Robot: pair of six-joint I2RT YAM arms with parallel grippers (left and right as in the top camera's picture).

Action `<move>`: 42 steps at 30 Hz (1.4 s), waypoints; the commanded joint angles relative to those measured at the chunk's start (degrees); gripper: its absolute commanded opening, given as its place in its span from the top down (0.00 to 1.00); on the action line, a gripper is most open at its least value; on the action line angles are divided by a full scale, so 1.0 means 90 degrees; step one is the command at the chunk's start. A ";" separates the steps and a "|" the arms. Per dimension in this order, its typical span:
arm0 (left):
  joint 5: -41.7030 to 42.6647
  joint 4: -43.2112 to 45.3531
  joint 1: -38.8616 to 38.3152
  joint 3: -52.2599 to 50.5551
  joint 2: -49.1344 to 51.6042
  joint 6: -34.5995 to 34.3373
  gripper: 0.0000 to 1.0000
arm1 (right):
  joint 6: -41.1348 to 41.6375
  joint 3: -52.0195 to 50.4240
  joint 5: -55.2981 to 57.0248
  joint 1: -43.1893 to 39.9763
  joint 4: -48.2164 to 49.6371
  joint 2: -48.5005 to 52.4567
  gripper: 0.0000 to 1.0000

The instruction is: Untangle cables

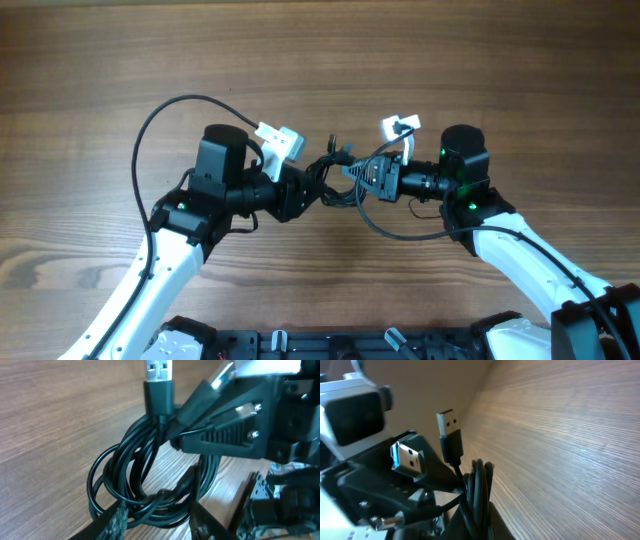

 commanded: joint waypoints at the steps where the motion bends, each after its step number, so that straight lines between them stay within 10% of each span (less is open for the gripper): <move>1: -0.0134 -0.0121 0.0019 0.0053 -0.0070 0.0340 0.58 | -0.0291 0.0061 -0.0668 -0.0022 0.0165 0.0007 0.96; 8: -0.1003 -0.0061 0.0777 0.0053 -0.0119 0.0097 0.54 | -0.0291 0.0061 -0.0891 -0.0022 0.0163 0.0007 0.96; 21: 0.1950 -0.0996 0.1345 0.0051 0.0219 0.2011 0.47 | -0.0627 0.0061 -0.1528 -0.0022 0.0192 0.0024 0.96; 25: 0.1962 -0.0996 0.1345 0.0046 0.0389 0.2013 0.63 | -0.0619 0.0061 -0.1603 -0.0022 0.0221 0.0024 0.96; 28: 0.1960 -0.0996 0.1345 0.0046 0.0469 0.2011 0.93 | -0.0617 0.0061 -0.1654 -0.0022 0.0279 0.0024 0.96; 32: 0.1962 -0.1020 0.1345 0.0046 0.0656 0.2006 0.96 | -0.0537 0.0061 -0.1790 -0.0022 0.0478 0.0024 0.96; 36: 0.1967 -0.1044 0.1345 0.0046 0.0828 0.1982 0.53 | -0.0435 0.0061 -0.1787 -0.0022 0.0612 0.0024 0.96; 42: 0.2011 -0.1044 0.1345 0.0046 0.0831 0.1588 0.45 | -0.0435 0.0061 -0.1763 -0.0022 0.0614 0.0024 0.96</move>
